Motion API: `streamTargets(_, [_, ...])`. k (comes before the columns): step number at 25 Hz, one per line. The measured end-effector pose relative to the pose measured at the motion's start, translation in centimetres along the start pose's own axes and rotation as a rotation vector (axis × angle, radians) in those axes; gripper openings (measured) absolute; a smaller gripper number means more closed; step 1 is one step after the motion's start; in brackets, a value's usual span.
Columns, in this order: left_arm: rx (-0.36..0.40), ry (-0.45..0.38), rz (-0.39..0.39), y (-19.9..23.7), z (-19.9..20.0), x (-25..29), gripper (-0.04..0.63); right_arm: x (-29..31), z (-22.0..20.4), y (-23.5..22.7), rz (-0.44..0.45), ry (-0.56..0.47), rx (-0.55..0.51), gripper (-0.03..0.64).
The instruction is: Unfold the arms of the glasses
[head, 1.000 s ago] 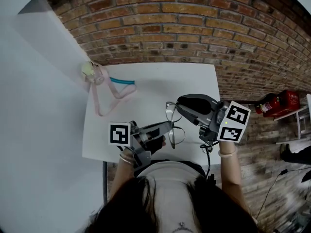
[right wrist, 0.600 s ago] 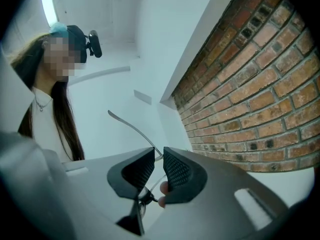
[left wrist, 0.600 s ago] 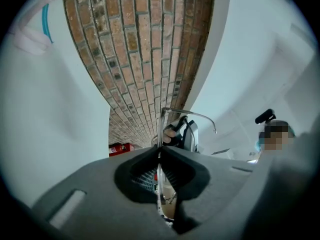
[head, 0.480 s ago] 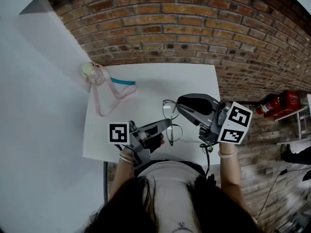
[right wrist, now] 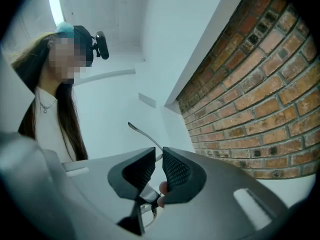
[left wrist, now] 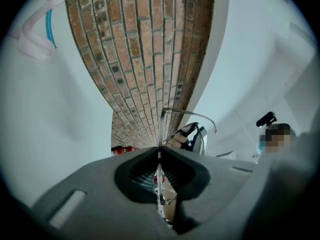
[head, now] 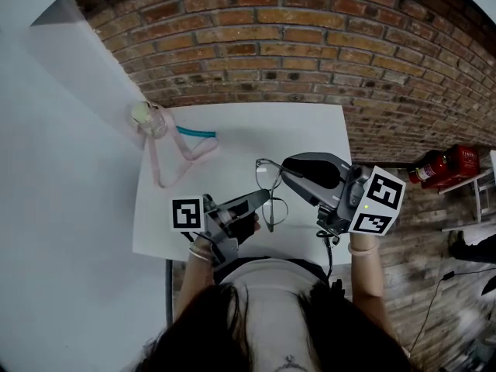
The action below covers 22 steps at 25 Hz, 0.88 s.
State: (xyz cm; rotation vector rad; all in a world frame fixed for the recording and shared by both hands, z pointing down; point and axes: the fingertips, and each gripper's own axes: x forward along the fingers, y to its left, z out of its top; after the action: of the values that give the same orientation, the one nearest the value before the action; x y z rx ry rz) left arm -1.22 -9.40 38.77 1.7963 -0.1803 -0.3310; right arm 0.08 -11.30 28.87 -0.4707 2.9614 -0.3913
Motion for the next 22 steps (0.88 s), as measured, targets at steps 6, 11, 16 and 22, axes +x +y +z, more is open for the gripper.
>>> streamTargets(6, [0.000, -0.019, 0.017, 0.4, 0.3, -0.3, 0.025, -0.2, 0.0, 0.2, 0.004, -0.003, -0.005, 0.040])
streamTargets(11, [-0.002, -0.038, 0.024, 0.6, 0.7, -0.5, 0.025, -0.3, 0.4, 0.6, 0.011, -0.012, -0.009, 0.040])
streamTargets(16, [-0.008, -0.056, 0.026, 0.6, 1.0, -0.7, 0.025, -0.5, 0.7, 0.8, 0.013, -0.020, -0.012, 0.040])
streamTargets(22, [-0.005, -0.077, 0.030, 0.6, 1.4, -0.9, 0.025, -0.7, 1.0, 1.2, 0.023, -0.031, -0.013, 0.040])
